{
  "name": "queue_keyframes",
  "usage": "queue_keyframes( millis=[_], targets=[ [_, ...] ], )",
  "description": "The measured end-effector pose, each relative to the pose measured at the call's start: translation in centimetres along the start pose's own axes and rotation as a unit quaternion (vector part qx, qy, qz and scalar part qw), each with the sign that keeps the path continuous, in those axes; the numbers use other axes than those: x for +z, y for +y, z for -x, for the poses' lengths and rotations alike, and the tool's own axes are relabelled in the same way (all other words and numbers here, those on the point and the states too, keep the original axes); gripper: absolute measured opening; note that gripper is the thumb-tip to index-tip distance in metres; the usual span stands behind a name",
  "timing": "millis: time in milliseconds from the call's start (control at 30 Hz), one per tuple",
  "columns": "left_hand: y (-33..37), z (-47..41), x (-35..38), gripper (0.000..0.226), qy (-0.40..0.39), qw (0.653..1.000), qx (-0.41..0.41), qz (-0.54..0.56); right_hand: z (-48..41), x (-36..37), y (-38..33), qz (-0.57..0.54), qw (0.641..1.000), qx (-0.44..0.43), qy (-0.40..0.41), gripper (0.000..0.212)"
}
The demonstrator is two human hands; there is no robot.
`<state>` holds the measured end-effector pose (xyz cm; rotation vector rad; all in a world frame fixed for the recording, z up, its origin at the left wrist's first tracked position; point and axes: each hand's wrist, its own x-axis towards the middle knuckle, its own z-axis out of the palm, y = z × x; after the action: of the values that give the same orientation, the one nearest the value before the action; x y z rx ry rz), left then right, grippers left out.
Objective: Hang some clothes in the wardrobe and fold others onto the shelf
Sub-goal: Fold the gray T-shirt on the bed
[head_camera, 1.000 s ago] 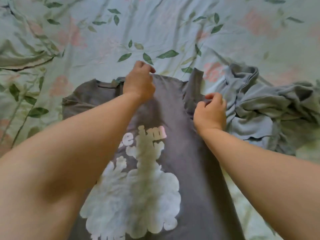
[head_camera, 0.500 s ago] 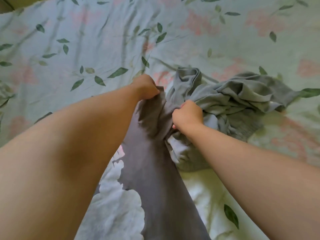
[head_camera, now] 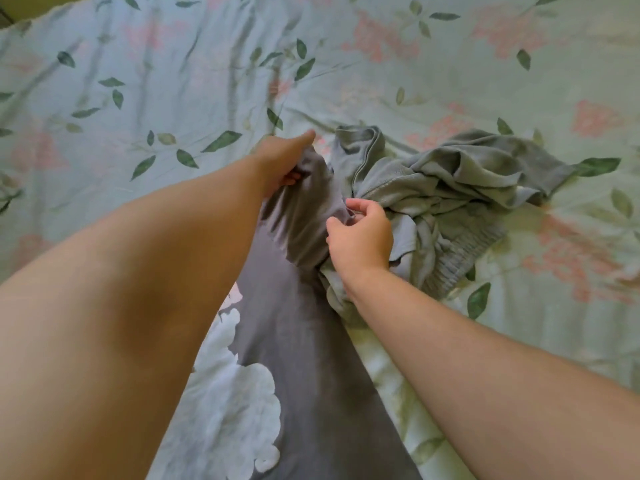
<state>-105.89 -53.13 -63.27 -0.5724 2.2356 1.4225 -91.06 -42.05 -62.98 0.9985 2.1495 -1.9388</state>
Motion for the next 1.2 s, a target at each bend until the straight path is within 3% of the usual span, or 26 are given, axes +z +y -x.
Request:
queue_keyframes(
  millis=[133, 200, 300, 367, 467, 600, 667, 733, 800, 867, 967, 1067, 1200],
  targets=[
    [-0.8, 1.7, -4.4, 0.019, 0.041, 0.994, -0.027, 0.101, 4.4, 2.0, 0.5, 0.137, 0.976, -0.146, -0.090, 0.037],
    [-1.6, 2.9, -6.6, 0.017, 0.035, 0.988, -0.059, 0.139, 6.5, 2.9, 1.0, 0.270, 0.919, -0.227, -0.175, 0.032],
    [-4.2, 4.1, -9.7, 0.027, 0.049, 0.979, -0.117, 0.161, 8.1, 4.5, 2.2, 0.440, 0.798, -0.310, -0.269, 0.022],
    [-6.9, 4.3, -10.9, 0.025, 0.094, 0.978, -0.157, 0.095, 8.4, 5.4, 3.0, 0.491, 0.744, -0.321, -0.321, 0.026],
    [-11.1, 4.7, -11.3, 0.009, 0.145, 0.972, -0.180, -0.042, 8.0, 6.2, 4.2, 0.531, 0.699, -0.324, -0.352, 0.020],
    [-15.0, 4.5, -11.4, 0.042, 0.200, 0.960, -0.177, -0.087, 6.8, 6.1, 6.0, 0.564, 0.664, -0.350, -0.345, 0.028],
    [-15.7, 4.4, -11.3, 0.045, 0.196, 0.957, -0.188, -0.104, 6.5, 5.9, 6.6, 0.558, 0.664, -0.365, -0.338, 0.042],
    [-15.6, 4.4, -11.2, 0.046, 0.184, 0.952, -0.189, -0.154, 6.1, 5.9, 6.4, 0.527, 0.697, -0.373, -0.312, 0.047],
    [-14.6, 4.4, -11.2, 0.052, 0.193, 0.933, -0.161, -0.256, 5.0, 6.0, 5.7, 0.492, 0.741, -0.372, -0.266, 0.038],
    [-13.0, 4.2, -11.0, 0.054, 0.213, 0.910, -0.090, -0.346, 3.3, 6.0, 4.8, 0.498, 0.760, -0.351, -0.226, 0.029],
    [-10.1, 2.8, -9.8, 0.040, 0.194, 0.926, 0.001, -0.324, 1.3, 5.5, 4.0, 0.540, 0.774, -0.264, -0.198, 0.037],
    [-8.0, 1.3, -8.0, 0.045, 0.145, 0.938, -0.008, -0.314, 0.1, 5.1, 4.6, 0.541, 0.794, -0.177, -0.213, 0.044],
    [-6.9, -0.4, -6.1, 0.033, 0.161, 0.935, -0.037, -0.313, -2.1, 4.8, 5.4, 0.514, 0.810, -0.138, -0.245, 0.035]
  ],
)
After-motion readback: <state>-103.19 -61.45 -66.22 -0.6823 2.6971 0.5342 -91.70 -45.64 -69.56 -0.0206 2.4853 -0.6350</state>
